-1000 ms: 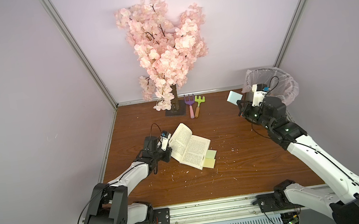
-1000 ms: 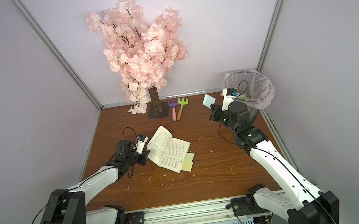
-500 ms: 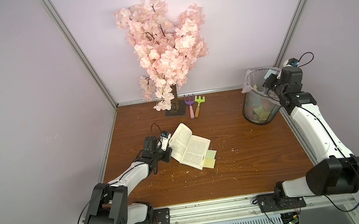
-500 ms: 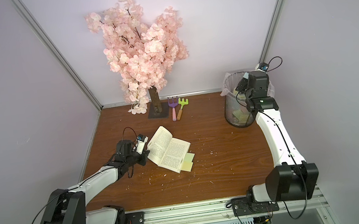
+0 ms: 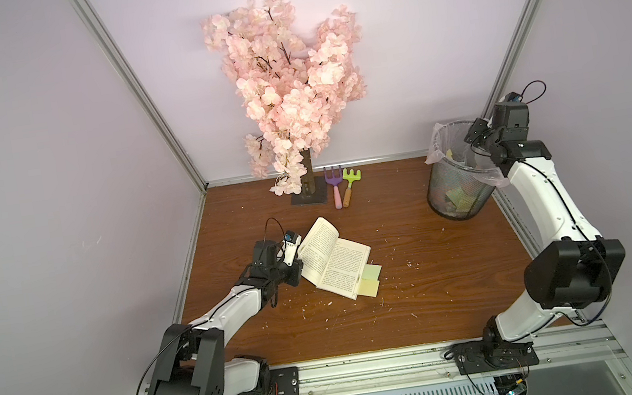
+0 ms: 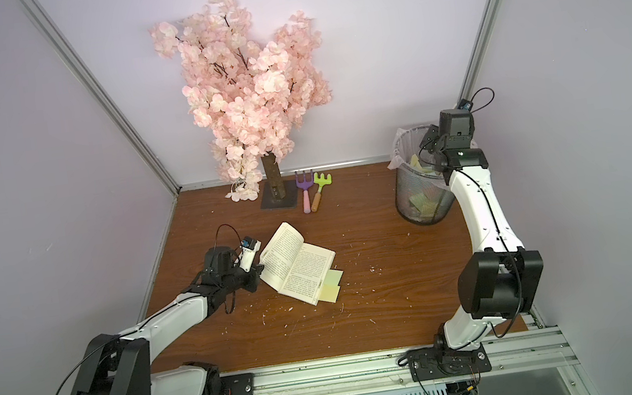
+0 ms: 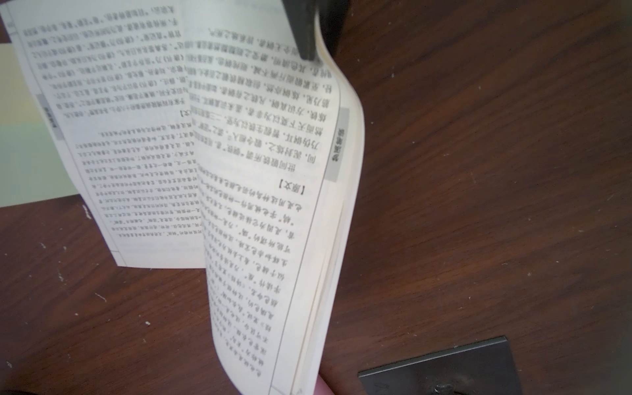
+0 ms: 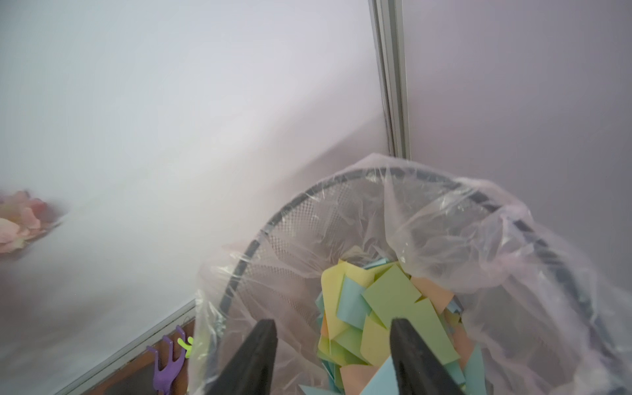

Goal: Peel off the used sticky note
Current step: Place the note in the trash bin, then turn the page of the book at the center of the board.

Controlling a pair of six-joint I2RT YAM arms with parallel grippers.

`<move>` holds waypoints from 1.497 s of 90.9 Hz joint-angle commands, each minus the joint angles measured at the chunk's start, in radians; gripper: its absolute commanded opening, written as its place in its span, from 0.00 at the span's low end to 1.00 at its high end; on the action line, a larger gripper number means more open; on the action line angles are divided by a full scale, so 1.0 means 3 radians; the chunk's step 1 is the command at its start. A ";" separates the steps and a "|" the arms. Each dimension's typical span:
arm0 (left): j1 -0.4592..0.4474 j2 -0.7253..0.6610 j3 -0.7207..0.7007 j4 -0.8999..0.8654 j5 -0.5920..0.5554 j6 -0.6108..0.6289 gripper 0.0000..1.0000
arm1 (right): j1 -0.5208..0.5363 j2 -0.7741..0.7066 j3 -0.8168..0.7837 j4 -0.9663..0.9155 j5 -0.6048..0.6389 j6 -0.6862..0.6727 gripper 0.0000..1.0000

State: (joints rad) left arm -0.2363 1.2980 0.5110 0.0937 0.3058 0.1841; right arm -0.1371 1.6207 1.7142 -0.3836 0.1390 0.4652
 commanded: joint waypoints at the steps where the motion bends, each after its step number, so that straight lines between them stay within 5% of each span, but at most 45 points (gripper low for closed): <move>1: 0.0031 -0.0042 -0.0051 -0.0140 0.0050 0.0056 0.02 | 0.0008 -0.0110 0.0290 -0.0148 -0.0273 -0.0049 0.57; 23: 0.0031 -0.0007 -0.0043 -0.0150 0.0090 0.0059 0.02 | 0.0674 -0.0551 -0.0133 -0.0080 -0.0978 0.0066 0.58; 46: 0.0031 -0.0002 -0.0052 -0.0143 0.0085 0.0065 0.02 | 0.1845 -0.1218 -0.2280 0.1298 -0.1175 0.0843 0.59; 73: 0.0032 0.0024 -0.0046 -0.0163 0.0080 0.0063 0.02 | 0.2696 -0.0988 -0.3722 0.2800 -0.1061 0.1739 0.60; 102: 0.0031 0.0045 -0.0037 -0.0169 0.0077 0.0071 0.02 | 0.3063 -0.0422 -0.3725 0.3126 -0.1027 0.1922 0.63; 136: 0.0031 0.0061 -0.0038 -0.0164 0.0062 0.0077 0.02 | 0.3075 -0.0175 -0.3742 0.3256 -0.0985 0.1944 0.62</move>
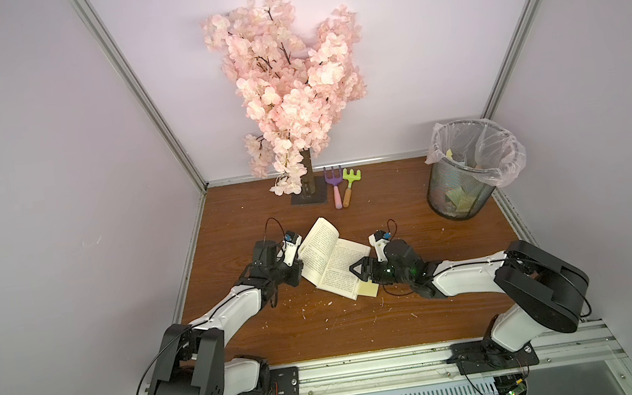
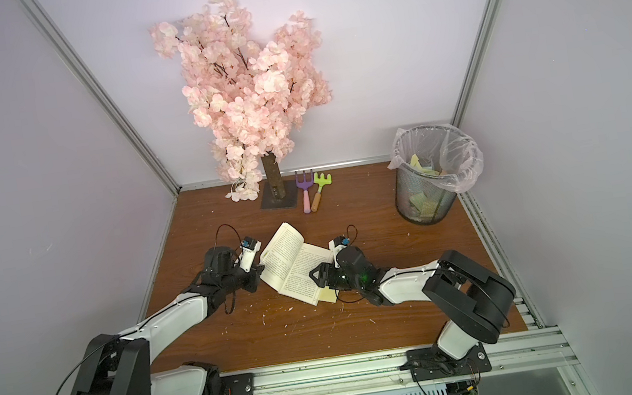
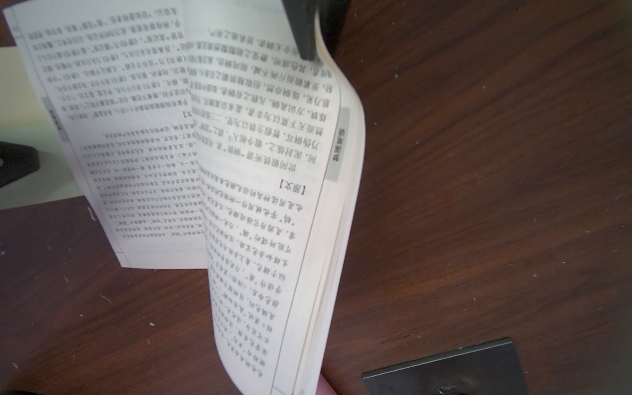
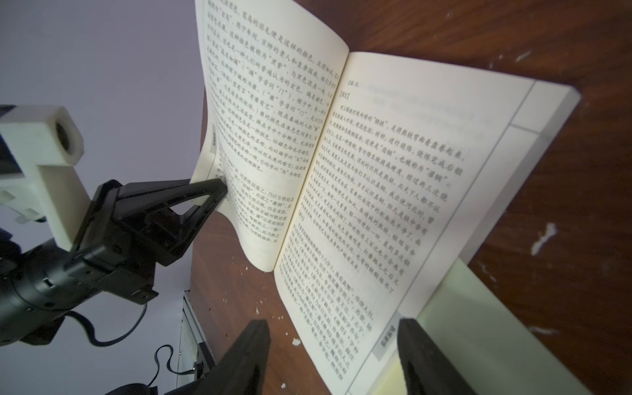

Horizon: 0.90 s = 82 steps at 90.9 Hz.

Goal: Peel off the used sticky note
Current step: Turn the page of the book at the center of the board.

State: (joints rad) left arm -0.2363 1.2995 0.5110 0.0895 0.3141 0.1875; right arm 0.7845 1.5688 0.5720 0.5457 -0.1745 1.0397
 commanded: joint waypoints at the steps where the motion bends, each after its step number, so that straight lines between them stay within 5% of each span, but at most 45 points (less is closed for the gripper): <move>1: 0.0031 0.0056 -0.0040 -0.0152 0.0035 0.0065 0.02 | 0.0003 0.0000 0.0061 0.0162 0.0063 0.0033 0.62; 82: 0.0031 0.0066 -0.0037 -0.0160 0.0052 0.0071 0.02 | -0.0002 0.0176 -0.0117 0.0450 0.0016 0.0241 0.63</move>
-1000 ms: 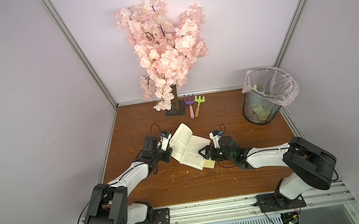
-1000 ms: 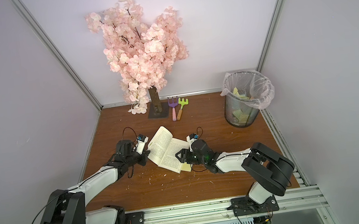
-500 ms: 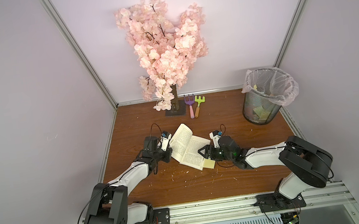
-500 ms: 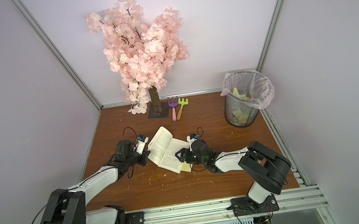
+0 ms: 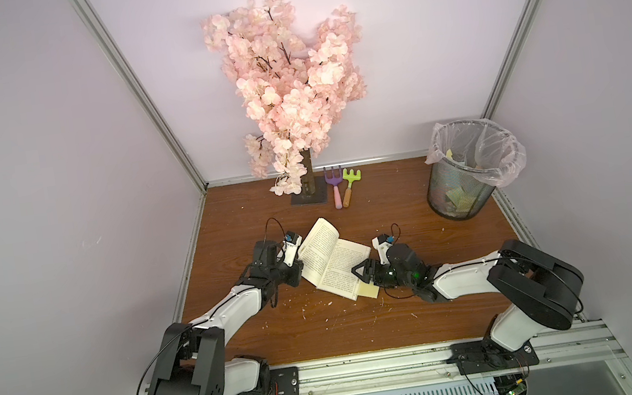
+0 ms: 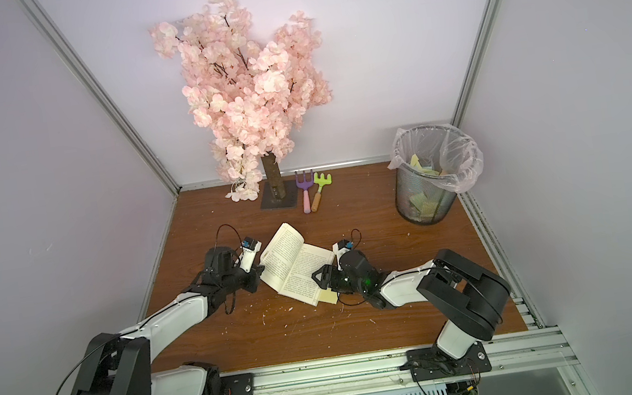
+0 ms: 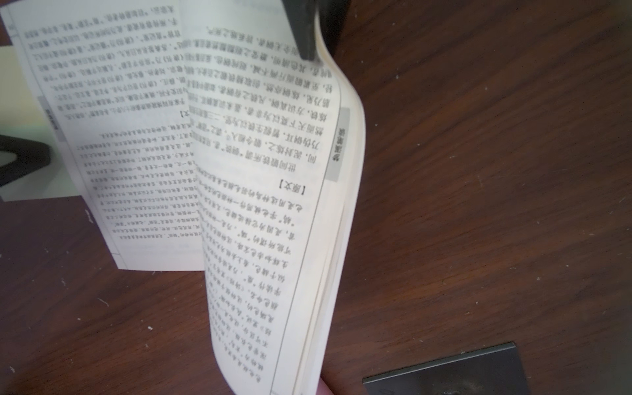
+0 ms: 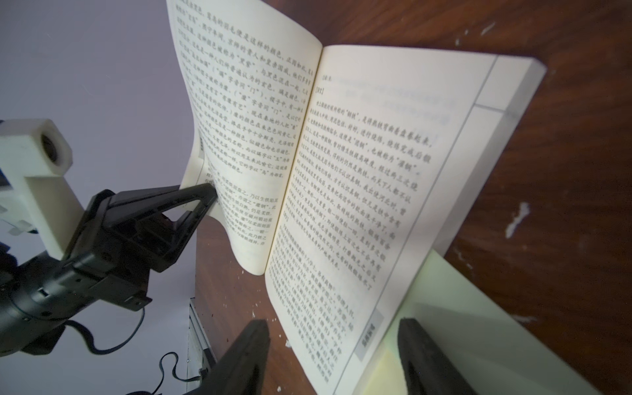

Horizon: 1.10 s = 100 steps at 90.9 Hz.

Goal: Peel off the used sticky note
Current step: Turn the page of the book at the center of the board.

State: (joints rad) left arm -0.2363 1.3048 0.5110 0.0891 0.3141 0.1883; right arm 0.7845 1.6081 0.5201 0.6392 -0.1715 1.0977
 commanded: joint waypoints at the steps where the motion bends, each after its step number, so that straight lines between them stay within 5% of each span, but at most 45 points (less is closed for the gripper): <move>1: 0.0031 0.0048 -0.0037 -0.0159 0.0052 0.0068 0.02 | -0.0002 0.0045 0.0058 0.0136 0.0005 0.0048 0.63; 100: 0.0031 0.0043 -0.0038 -0.0168 0.0078 0.0076 0.02 | -0.0029 0.0114 -0.0251 0.0614 -0.0063 0.0462 0.63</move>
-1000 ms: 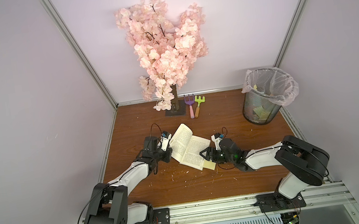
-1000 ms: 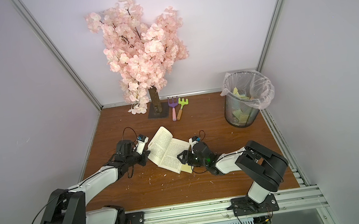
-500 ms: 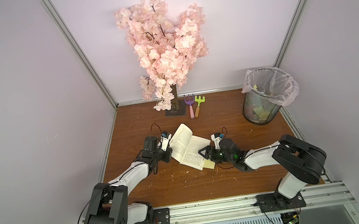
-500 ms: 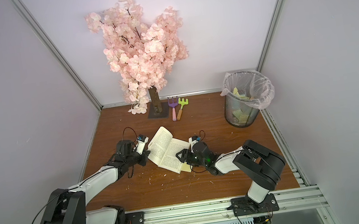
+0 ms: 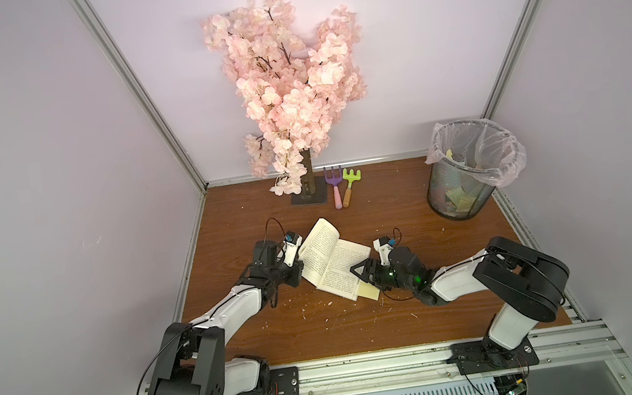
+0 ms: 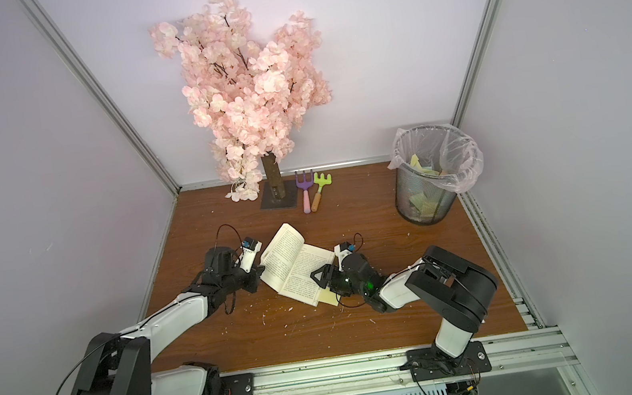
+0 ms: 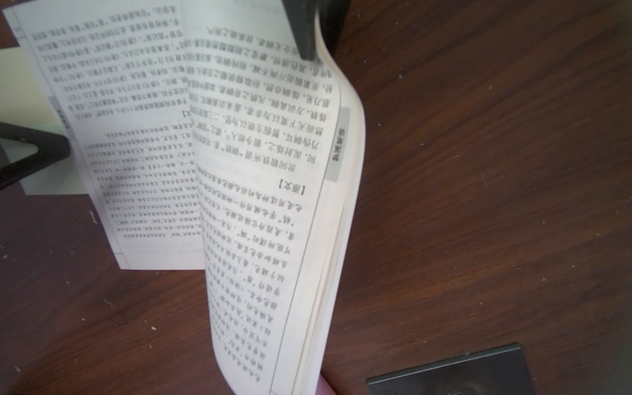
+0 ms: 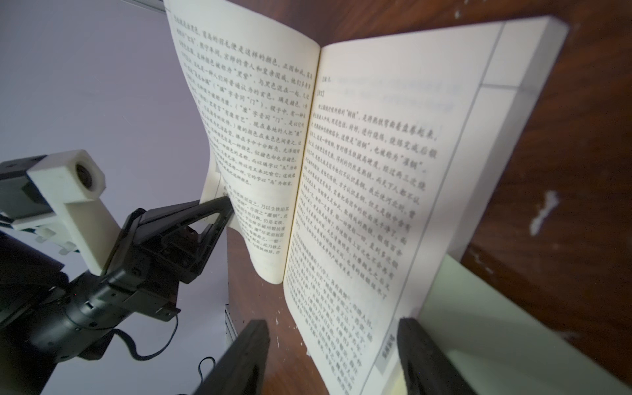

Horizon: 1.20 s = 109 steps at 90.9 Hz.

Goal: Peel off the used sticky note
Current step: Turn the page of the book at the center of the board.

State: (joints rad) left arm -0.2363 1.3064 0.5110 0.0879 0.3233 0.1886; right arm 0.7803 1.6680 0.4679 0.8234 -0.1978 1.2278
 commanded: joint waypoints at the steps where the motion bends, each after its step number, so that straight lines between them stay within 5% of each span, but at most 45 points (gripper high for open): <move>1: 0.0031 0.0038 -0.0037 -0.0168 0.0047 0.0073 0.02 | -0.0014 -0.0090 -0.0082 -0.0002 0.0027 0.0031 0.63; 109: 0.0031 0.0048 -0.0039 -0.0176 0.0078 0.0091 0.02 | -0.0034 0.0061 0.0266 0.0035 -0.0110 -0.0005 0.63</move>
State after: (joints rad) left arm -0.2363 1.3067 0.5110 0.0864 0.3298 0.1970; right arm 0.7715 1.6890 0.5125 0.8314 -0.2073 1.2446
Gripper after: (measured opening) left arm 0.047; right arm 0.632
